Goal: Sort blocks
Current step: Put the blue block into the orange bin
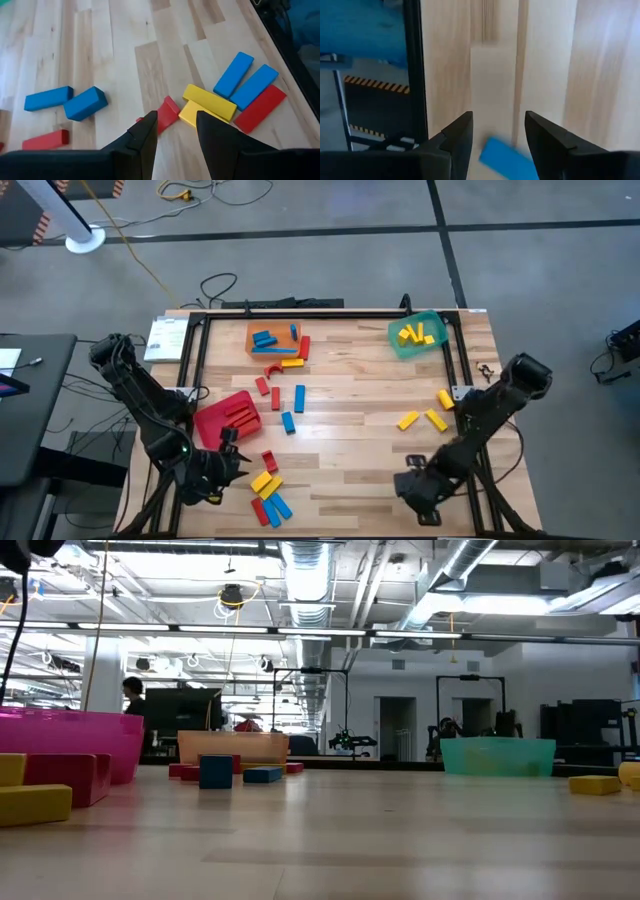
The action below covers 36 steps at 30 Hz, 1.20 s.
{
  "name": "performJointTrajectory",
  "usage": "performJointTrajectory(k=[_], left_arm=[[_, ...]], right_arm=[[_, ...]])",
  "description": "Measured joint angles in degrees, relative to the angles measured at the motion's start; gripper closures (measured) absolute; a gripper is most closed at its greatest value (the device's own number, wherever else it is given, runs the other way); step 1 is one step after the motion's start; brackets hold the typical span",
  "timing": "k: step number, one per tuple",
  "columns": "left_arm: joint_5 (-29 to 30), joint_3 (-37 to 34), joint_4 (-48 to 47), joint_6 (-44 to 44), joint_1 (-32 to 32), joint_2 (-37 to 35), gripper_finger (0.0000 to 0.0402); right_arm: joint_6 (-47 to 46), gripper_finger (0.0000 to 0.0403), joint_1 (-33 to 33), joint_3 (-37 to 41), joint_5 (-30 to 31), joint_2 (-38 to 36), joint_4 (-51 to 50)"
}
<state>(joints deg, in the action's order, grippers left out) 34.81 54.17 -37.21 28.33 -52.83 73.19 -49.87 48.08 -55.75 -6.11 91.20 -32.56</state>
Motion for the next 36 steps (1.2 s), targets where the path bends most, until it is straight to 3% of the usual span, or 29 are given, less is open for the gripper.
performJointTrajectory(k=[8,17,25,31,36], left_arm=[[0.0,0.0,3.5,-5.9,3.5,0.0,0.0269],[0.0,0.0,5.1,-10.1,7.1,0.0,0.0269],[-1.5,0.0,5.1,-10.6,9.1,0.0,0.0269],[-1.5,0.0,5.2,-11.2,9.2,0.0,0.0269],[-1.5,0.0,5.2,-11.1,9.2,0.0,0.0269]], right_arm=[[-11.3,0.0213,8.9,0.0,0.2,0.0,-8.0],[-14.1,0.0214,14.8,0.0,3.7,0.0,-17.0],[-8.9,0.0214,14.0,0.0,8.8,1.0,-15.6],[0.2,0.0214,13.7,-0.5,8.5,6.6,-11.7],[2.4,0.0214,13.6,-3.6,8.2,9.8,-15.2]])
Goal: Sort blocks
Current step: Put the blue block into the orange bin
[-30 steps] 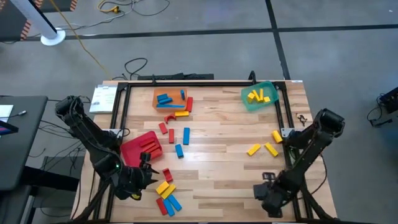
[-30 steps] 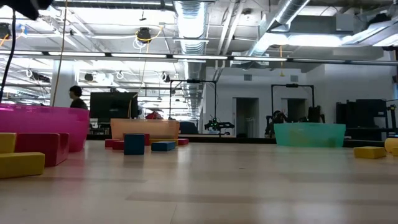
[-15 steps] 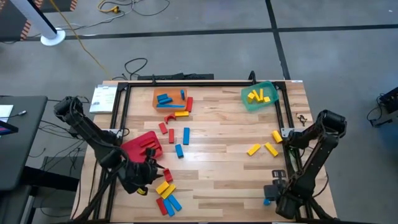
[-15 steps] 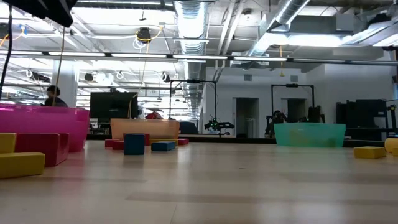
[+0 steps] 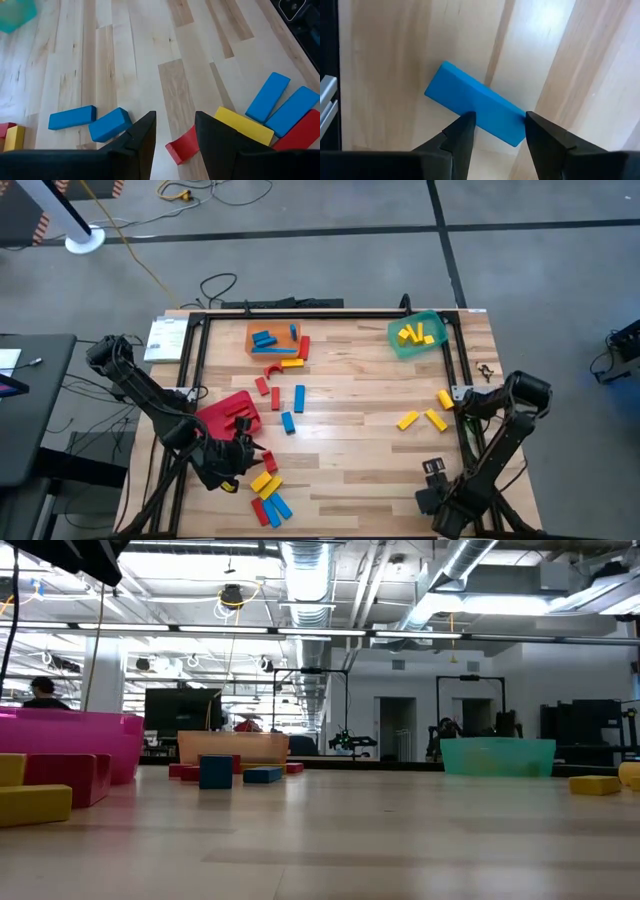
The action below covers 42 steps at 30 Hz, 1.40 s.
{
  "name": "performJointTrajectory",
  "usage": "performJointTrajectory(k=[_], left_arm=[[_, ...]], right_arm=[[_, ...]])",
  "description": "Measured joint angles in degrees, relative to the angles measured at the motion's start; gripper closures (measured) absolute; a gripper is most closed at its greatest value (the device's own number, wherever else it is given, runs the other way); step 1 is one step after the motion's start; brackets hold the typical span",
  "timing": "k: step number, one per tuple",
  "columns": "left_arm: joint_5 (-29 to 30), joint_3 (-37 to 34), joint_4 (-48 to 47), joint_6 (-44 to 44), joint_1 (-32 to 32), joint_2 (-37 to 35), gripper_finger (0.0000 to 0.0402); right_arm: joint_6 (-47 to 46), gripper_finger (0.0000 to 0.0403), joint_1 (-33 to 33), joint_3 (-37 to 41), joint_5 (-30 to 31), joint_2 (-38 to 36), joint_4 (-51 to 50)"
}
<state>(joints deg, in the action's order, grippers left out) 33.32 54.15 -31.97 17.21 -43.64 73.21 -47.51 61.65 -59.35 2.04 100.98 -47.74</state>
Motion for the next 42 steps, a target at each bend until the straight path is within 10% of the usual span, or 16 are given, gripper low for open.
performJointTrajectory(k=[25,42], left_arm=[[-0.1,0.0,2.4,-1.8,0.0,0.0,0.0269],[-0.2,0.0,2.3,-1.8,0.0,0.0,0.0269]], right_arm=[[-8.0,0.0214,-12.8,-4.8,3.3,-2.3,0.4],[15.2,0.0212,-7.8,-6.0,8.6,-2.0,-1.8]])
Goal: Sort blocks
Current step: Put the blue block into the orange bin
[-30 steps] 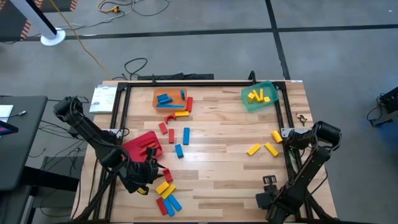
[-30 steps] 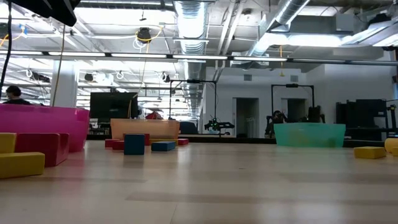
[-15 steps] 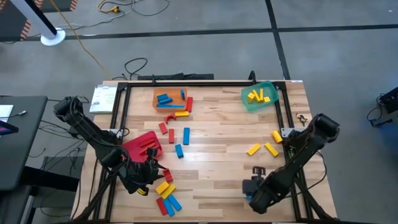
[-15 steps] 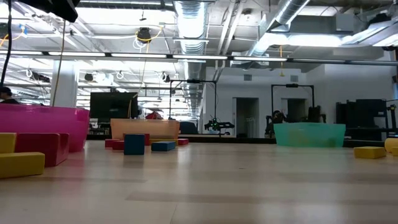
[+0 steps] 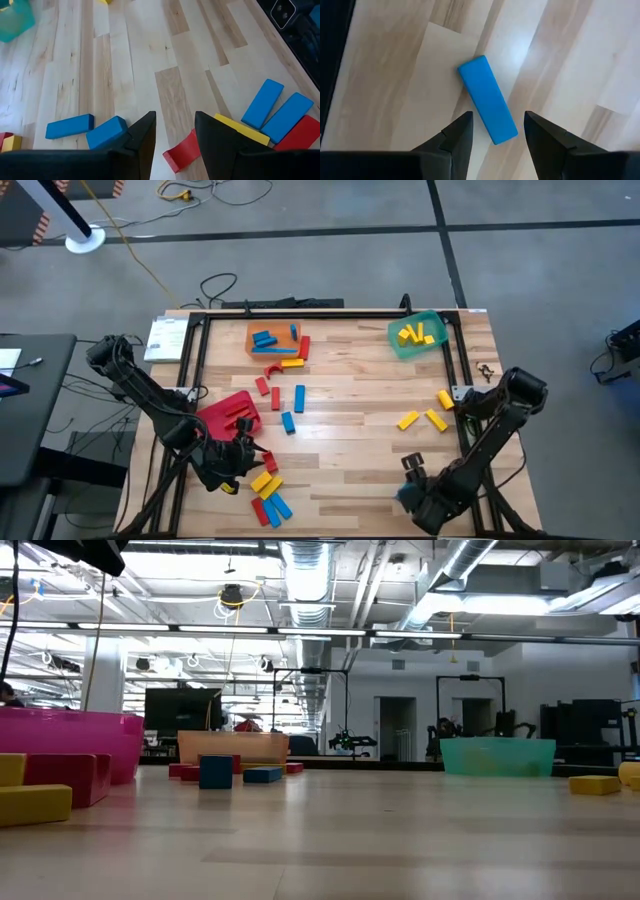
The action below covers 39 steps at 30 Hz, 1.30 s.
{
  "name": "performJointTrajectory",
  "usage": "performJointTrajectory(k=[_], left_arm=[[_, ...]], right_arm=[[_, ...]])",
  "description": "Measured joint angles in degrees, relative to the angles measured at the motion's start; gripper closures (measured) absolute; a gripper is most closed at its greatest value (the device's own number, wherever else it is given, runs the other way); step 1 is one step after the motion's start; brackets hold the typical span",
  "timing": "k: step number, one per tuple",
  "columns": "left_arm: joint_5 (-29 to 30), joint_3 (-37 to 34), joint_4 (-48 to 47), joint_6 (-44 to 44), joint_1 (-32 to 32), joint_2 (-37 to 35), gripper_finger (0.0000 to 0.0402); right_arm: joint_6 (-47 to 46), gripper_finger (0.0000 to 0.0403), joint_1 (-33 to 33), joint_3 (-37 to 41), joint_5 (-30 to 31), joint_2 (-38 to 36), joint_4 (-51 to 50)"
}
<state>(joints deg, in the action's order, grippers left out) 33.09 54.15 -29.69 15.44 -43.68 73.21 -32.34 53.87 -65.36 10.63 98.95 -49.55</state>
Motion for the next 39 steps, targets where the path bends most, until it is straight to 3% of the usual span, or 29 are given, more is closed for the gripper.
performJointTrajectory(k=[9,15,27,32,36,39], left_arm=[[-0.1,0.0,0.1,0.3,0.0,0.0,0.0269],[-1.3,0.0,0.3,0.8,0.0,0.0,0.0269],[-1.3,0.0,0.9,-0.7,0.0,0.0,0.0269],[-1.3,0.0,1.1,-2.1,0.0,0.0,0.0269],[-1.3,0.0,4.0,-6.9,0.0,0.0,0.0269],[-1.3,0.0,9.6,-14.8,0.0,0.0,0.0269]], right_arm=[[3.5,0.0156,-1.9,0.0,-1.6,3.5,0.0],[4.4,0.0159,-2.5,0.4,-3.6,3.9,-0.2],[3.6,0.0222,-4.1,5.4,-6.3,3.7,5.9],[3.0,0.0271,-5.7,4.5,-6.6,3.9,5.1],[2.4,0.0318,-7.3,3.7,-6.5,3.9,6.1],[2.6,0.033,-9.2,2.6,-6.2,3.9,9.6]])
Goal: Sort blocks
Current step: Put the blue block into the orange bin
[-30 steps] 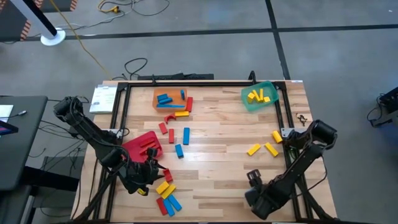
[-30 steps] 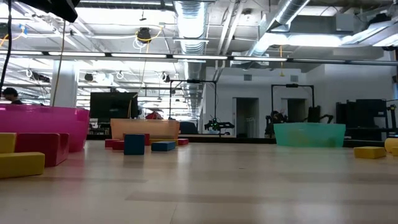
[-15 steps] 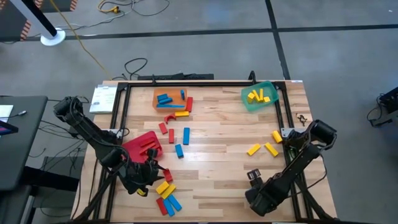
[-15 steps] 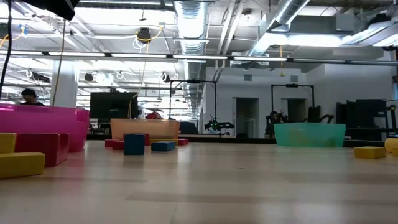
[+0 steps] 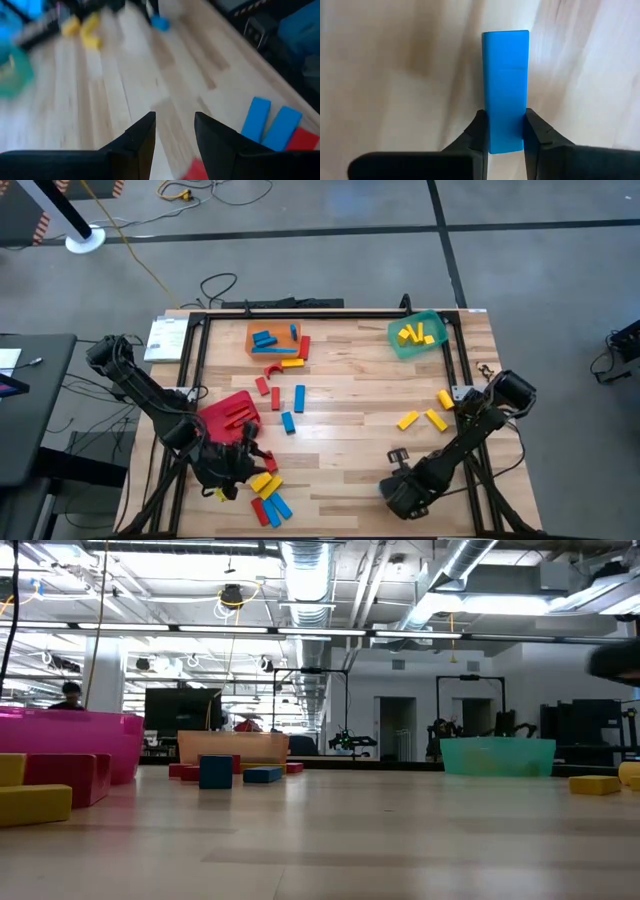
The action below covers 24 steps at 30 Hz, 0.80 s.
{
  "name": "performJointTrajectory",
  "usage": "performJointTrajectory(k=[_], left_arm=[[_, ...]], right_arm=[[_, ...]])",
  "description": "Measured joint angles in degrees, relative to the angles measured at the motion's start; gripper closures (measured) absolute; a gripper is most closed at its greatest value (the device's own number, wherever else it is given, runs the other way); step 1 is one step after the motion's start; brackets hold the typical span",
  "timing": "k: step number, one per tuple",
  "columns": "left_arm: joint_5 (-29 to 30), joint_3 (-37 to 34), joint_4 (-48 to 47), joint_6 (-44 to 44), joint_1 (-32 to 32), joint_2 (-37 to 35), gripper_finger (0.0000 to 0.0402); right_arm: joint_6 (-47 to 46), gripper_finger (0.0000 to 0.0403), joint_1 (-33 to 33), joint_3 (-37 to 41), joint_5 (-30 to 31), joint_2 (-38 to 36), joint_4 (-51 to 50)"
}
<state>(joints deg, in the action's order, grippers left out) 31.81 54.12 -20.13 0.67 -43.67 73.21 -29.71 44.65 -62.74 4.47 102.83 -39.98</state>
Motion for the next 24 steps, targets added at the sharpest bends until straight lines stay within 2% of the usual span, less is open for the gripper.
performJointTrajectory(k=[7,14,20,24], left_arm=[[0.1,0.0,13.4,-20.9,0.1,0.7,0.0269],[0.9,0.0,24.3,-39.9,0.7,6.6,0.0268],[2.8,0.0,34.2,-53.0,0.8,11.0,0.0247],[1.6,0.0,37.7,-55.9,1.4,11.3,0.0231]], right_arm=[[5.1,0.0322,-6.0,-4.9,0.2,-0.4,10.8],[13.9,0.0322,-11.2,-10.4,-0.1,-0.5,20.9],[18.8,0.0322,-15.0,-12.6,-6.7,-0.5,29.2],[21.1,0.0321,-16.4,-13.1,-8.7,-0.5,30.6]])
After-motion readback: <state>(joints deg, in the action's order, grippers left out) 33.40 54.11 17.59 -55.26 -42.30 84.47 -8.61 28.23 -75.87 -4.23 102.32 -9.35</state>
